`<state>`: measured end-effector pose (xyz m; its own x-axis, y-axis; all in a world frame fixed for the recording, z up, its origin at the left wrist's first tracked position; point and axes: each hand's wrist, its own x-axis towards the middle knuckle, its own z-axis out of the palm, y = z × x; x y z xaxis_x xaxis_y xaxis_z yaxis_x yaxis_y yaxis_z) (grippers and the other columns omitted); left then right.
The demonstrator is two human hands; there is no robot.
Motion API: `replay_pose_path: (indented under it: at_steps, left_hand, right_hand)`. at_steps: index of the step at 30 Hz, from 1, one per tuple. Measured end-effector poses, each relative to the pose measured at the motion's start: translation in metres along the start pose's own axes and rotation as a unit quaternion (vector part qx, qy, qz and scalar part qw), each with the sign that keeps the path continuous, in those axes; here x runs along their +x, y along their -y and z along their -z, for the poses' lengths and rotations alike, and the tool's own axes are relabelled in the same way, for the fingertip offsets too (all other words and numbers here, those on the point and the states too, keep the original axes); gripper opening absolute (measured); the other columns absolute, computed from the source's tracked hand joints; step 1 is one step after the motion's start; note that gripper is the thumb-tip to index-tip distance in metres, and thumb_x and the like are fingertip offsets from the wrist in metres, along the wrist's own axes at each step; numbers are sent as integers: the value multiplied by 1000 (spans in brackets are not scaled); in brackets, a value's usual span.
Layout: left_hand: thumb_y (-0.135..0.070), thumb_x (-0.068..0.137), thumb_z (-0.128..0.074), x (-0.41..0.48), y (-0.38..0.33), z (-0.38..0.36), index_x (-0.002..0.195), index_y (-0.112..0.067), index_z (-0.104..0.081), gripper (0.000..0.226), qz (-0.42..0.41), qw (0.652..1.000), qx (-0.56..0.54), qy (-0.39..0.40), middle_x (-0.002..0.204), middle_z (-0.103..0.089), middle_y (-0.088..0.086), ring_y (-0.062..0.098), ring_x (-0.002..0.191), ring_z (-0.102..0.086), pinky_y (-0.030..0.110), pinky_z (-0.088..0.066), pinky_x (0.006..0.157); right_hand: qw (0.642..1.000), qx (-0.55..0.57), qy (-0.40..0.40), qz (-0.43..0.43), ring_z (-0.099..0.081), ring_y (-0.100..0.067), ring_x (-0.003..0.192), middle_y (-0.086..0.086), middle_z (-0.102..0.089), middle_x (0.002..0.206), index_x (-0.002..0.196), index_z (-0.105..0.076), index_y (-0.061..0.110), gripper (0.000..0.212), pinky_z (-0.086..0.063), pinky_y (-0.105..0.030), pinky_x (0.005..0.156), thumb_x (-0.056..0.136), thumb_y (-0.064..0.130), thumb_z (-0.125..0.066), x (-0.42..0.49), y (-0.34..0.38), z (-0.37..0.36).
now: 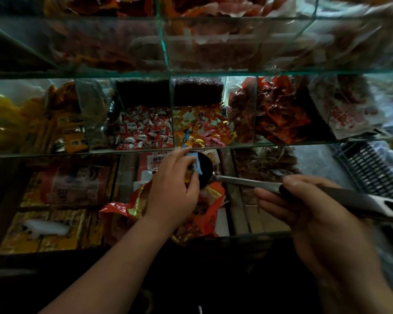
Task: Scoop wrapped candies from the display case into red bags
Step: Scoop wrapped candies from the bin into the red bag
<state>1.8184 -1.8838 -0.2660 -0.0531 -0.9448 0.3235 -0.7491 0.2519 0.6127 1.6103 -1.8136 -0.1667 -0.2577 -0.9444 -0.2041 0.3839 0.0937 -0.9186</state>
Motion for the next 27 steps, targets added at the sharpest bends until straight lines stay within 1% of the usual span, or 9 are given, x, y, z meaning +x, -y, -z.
replay_pose_path:
  at_steps: [5,10,12,14,16,18,22,25,27]
  left_hand:
    - [-33,102,-52,76,-14,-1,142,-17,-52,43,-67,996,38,39,153,-44,3,19,146,-32,43,-28,122]
    - [-47,103,-51,119,-11,-6,159,-17,-29,67,-8,998,41,42,171,-7,1,20,156,-4,31,-3,121]
    - [-41,101,-56,114,-5,-5,157,-18,-33,64,14,1000,-1,4,169,-14,-1,18,154,-10,29,-7,118]
    - [-32,99,-61,102,0,-3,152,-19,-39,59,34,999,-25,-9,165,-23,0,19,152,-18,29,-12,118]
    - [-27,97,-64,90,4,1,146,-17,-46,53,40,999,-31,-12,158,-33,2,19,148,-27,32,-20,120]
    - [-24,96,-65,79,6,5,140,-16,-51,46,42,998,-38,-15,151,-40,3,19,143,-34,40,-32,121]
    - [-26,95,-65,55,11,12,135,-22,-55,41,51,998,-41,-26,151,-38,-2,16,144,-33,45,-36,118]
    - [-36,93,-64,37,10,17,143,-29,-46,54,56,997,-42,-37,159,-26,-11,13,150,-22,38,-25,121]
    - [-44,92,-63,25,8,19,153,-31,-34,69,48,997,-41,-41,163,-17,-18,4,151,-12,30,-15,119]
  right_hand:
    - [996,79,-43,14,-80,-31,85,0,-74,69,84,-62,10,17,-62,-26,64,100,7,-56,32,11,-4]
    - [994,-13,-20,104,-78,-24,97,-2,-80,90,92,-71,23,9,-63,-30,79,98,20,-65,77,-17,-29]
    - [940,-218,21,261,-75,-7,95,2,-77,91,92,-73,25,6,-59,-24,85,96,25,-69,94,-30,-36]
    - [830,-379,100,397,-67,-1,93,7,-70,97,100,-73,16,5,-52,-16,83,97,19,-70,107,-36,-39]
    - [755,-478,162,420,-65,-11,102,-1,-66,112,112,-72,10,16,-53,-25,89,97,16,-70,112,-41,-37]
    - [731,-514,177,413,-64,-17,109,-3,-64,122,120,-70,12,25,-54,-34,93,95,16,-71,107,-40,-33]
    - [798,-392,135,437,-70,-10,96,0,-72,104,104,-72,12,9,-57,-28,84,98,17,-70,71,-28,-22]
    - [929,-230,53,287,-78,-16,87,-1,-80,91,95,-73,25,11,-63,-33,78,96,35,-68,29,-21,-22]
    - [970,-120,30,211,-80,-22,82,-7,-80,86,88,-74,26,10,-64,-30,73,91,34,-69,-2,-14,-25]
